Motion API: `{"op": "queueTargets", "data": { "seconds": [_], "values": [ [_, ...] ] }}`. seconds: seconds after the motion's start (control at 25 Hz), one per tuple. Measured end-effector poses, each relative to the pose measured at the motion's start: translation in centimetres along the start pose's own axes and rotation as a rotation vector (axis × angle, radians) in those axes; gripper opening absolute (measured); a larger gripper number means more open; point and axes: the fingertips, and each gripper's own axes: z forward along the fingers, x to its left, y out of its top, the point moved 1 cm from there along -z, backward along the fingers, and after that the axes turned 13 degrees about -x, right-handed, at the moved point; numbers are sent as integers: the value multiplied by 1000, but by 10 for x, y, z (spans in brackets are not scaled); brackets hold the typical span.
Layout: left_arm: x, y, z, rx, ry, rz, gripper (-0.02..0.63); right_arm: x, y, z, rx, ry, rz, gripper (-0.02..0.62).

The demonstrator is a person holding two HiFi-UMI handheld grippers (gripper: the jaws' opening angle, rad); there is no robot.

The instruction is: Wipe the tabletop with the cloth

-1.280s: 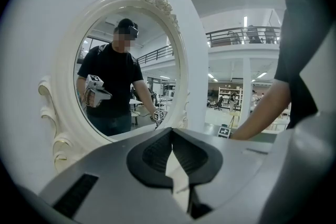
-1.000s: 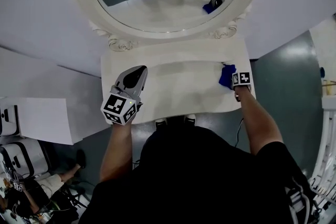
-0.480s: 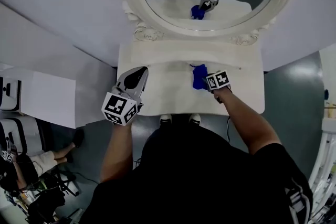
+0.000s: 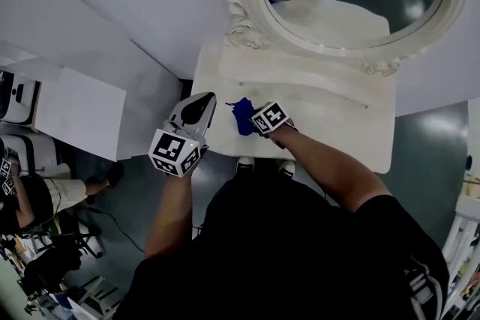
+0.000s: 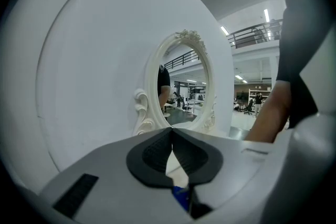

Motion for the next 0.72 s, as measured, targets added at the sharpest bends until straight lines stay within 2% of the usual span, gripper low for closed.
{"op": "queueTargets", "data": {
  "seconds": [0.28, 0.56, 0.72],
  "values": [
    [29, -3, -32, 20, 42, 0, 9, 64, 10, 64, 21, 81, -20, 60],
    [54, -9, -58, 40, 60, 1, 9, 82, -8, 101, 67, 81, 34, 60],
    [60, -12, -62, 44, 47, -2, 9, 78, -25, 108, 99, 49, 60, 60]
  ]
}}
